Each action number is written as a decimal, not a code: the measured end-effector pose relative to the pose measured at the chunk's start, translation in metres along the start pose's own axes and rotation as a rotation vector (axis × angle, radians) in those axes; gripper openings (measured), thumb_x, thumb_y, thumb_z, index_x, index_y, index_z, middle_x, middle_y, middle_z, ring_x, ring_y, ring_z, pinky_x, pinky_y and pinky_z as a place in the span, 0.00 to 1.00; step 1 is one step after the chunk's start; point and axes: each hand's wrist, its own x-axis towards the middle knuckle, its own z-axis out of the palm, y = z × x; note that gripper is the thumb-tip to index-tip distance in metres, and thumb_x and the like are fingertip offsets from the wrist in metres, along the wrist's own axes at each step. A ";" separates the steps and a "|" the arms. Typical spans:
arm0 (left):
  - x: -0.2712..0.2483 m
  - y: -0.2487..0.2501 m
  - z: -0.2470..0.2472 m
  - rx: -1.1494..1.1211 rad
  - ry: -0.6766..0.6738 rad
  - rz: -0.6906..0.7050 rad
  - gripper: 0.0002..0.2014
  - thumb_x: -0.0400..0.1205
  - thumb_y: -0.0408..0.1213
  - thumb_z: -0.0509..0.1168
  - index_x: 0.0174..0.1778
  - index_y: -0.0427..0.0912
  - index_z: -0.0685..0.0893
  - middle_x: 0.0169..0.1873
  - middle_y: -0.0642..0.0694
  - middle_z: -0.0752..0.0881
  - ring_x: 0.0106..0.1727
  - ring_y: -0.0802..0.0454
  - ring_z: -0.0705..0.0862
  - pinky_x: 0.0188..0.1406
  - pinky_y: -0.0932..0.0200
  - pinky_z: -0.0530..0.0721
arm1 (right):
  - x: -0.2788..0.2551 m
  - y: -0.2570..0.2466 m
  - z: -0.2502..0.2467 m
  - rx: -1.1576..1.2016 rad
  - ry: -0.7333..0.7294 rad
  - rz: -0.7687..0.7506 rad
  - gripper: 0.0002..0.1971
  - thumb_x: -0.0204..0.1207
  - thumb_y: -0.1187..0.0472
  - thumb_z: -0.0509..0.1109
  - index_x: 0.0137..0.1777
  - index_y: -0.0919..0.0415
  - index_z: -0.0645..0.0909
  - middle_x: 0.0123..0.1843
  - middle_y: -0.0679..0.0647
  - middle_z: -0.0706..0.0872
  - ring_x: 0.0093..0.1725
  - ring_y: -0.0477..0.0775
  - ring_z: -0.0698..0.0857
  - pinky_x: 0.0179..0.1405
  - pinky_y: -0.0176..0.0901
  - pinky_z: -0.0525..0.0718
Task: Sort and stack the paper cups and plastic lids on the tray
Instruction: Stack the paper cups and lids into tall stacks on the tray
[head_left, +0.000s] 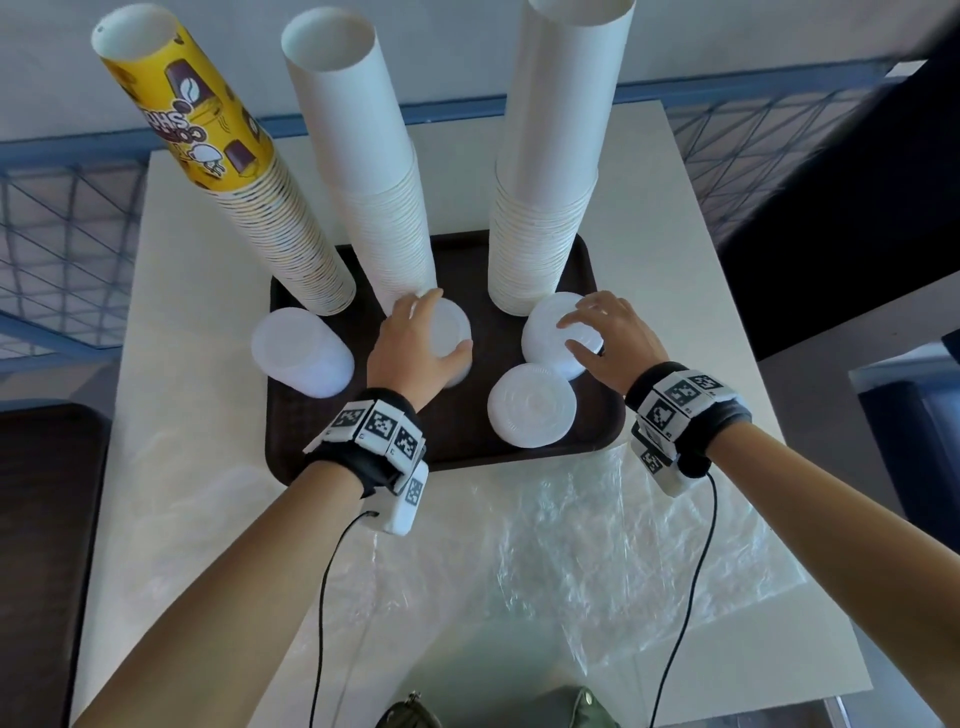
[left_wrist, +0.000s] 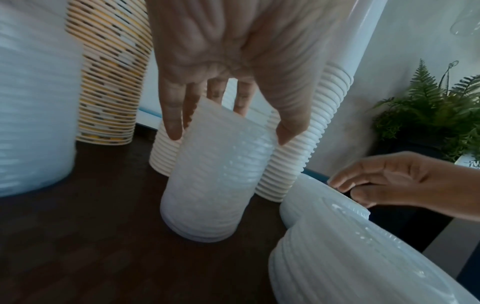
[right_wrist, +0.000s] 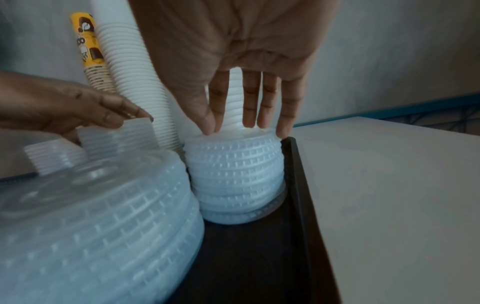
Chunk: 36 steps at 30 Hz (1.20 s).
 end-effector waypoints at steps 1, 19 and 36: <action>-0.003 -0.004 -0.002 -0.003 -0.002 0.008 0.35 0.73 0.55 0.66 0.75 0.46 0.66 0.70 0.41 0.72 0.68 0.39 0.74 0.61 0.39 0.79 | 0.001 -0.002 -0.004 0.049 0.069 -0.003 0.13 0.75 0.59 0.70 0.59 0.58 0.82 0.63 0.57 0.78 0.63 0.57 0.77 0.54 0.51 0.82; -0.064 -0.037 -0.032 -0.114 0.089 -0.034 0.43 0.69 0.68 0.52 0.78 0.49 0.62 0.73 0.44 0.69 0.73 0.48 0.71 0.58 0.52 0.79 | 0.093 -0.073 -0.071 0.428 0.099 0.217 0.48 0.59 0.52 0.83 0.76 0.55 0.61 0.71 0.51 0.76 0.70 0.56 0.75 0.68 0.50 0.75; -0.090 0.003 0.036 -0.394 -0.170 -0.148 0.24 0.81 0.50 0.62 0.72 0.45 0.71 0.66 0.45 0.78 0.59 0.51 0.82 0.59 0.52 0.82 | 0.035 -0.020 -0.039 0.119 -0.232 0.369 0.36 0.72 0.50 0.73 0.77 0.55 0.62 0.71 0.65 0.75 0.71 0.63 0.74 0.71 0.51 0.70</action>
